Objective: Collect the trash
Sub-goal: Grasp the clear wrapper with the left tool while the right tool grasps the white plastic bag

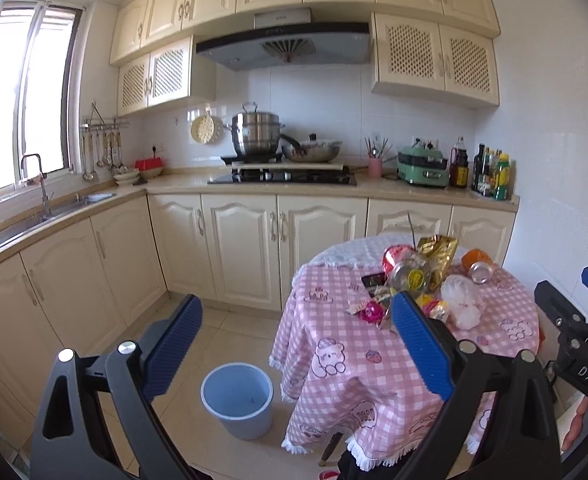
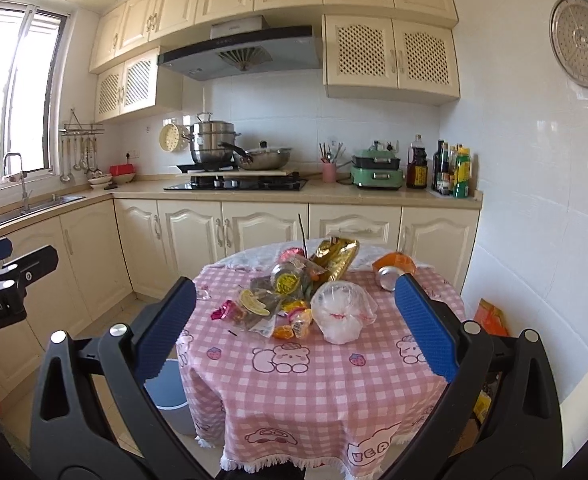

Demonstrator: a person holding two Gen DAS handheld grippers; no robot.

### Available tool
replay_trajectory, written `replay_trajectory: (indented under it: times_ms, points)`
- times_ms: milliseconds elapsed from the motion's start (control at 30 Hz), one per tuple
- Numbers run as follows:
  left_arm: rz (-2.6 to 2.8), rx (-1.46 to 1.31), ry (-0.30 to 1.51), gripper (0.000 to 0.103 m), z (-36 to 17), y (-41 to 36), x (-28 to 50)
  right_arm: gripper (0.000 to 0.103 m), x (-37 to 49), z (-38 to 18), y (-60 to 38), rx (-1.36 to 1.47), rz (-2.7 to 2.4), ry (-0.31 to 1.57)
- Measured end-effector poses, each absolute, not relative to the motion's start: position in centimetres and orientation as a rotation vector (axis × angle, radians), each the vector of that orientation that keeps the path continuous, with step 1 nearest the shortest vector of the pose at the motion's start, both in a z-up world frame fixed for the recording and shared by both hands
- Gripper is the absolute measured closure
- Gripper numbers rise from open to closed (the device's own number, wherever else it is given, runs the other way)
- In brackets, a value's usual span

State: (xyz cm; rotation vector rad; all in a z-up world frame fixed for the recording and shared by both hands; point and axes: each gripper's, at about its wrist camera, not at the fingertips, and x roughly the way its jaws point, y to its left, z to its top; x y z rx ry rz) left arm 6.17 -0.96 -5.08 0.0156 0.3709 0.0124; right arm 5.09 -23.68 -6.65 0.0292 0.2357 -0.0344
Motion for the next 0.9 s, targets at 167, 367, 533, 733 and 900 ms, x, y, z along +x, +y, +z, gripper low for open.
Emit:
replay_trajectory:
  times_ms: [167, 367, 533, 733, 900]
  points:
    - [-0.018, 0.024, 0.457, 0.009, -6.9, -1.7, 9.4, 0.006, 7.6, -8.5, -24.7, 0.039, -0.050, 0.309]
    - [-0.136, -0.015, 0.632, 0.009, -10.5, -3.0, 14.3, 0.006, 11.3, -11.6, -26.8, 0.112, -0.052, 0.416]
    - [-0.254, -0.084, 0.802, 0.009, -14.1, -3.9, 19.0, 0.006, 13.8, -14.0, -29.0, 0.186, -0.049, 0.494]
    - [-0.260, -0.103, 0.885, 0.009, -16.3, -5.2, 23.9, 0.006, 16.4, -16.1, -31.5, 0.244, -0.095, 0.549]
    - [-0.286, -0.076, 0.872, 0.010, -15.4, -7.1, 27.0, 0.006, 18.4, -17.0, -33.6, 0.259, -0.141, 0.564]
